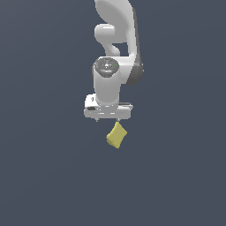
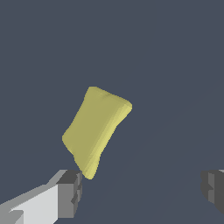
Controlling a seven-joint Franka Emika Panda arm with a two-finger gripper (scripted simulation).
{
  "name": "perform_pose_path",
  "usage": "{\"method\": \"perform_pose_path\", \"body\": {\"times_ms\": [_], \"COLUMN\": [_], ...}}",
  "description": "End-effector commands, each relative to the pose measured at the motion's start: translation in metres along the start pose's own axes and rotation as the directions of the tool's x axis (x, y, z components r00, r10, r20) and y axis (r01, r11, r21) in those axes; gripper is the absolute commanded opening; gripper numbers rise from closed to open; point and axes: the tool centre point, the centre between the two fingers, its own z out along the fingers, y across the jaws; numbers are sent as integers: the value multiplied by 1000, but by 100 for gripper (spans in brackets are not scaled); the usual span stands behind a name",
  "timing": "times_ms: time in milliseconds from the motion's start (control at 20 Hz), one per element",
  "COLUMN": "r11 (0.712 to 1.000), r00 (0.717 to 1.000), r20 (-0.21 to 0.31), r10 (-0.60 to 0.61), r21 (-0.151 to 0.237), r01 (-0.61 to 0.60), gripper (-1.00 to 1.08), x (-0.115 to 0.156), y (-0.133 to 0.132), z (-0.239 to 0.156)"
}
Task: Pick up the object and move it to a goal position.
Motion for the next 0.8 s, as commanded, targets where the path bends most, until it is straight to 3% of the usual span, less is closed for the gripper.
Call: {"method": "perform_pose_path", "body": {"times_ms": [0,750], "r11": [1000,999], "r00": [1000,999], "r20": [0,-21], "r10": [0,-33], "r21": [0,-16], "r01": [0,33], "gripper": [100,100], "x": [0,3], "y": [0,11], "z": [0,-10]}}
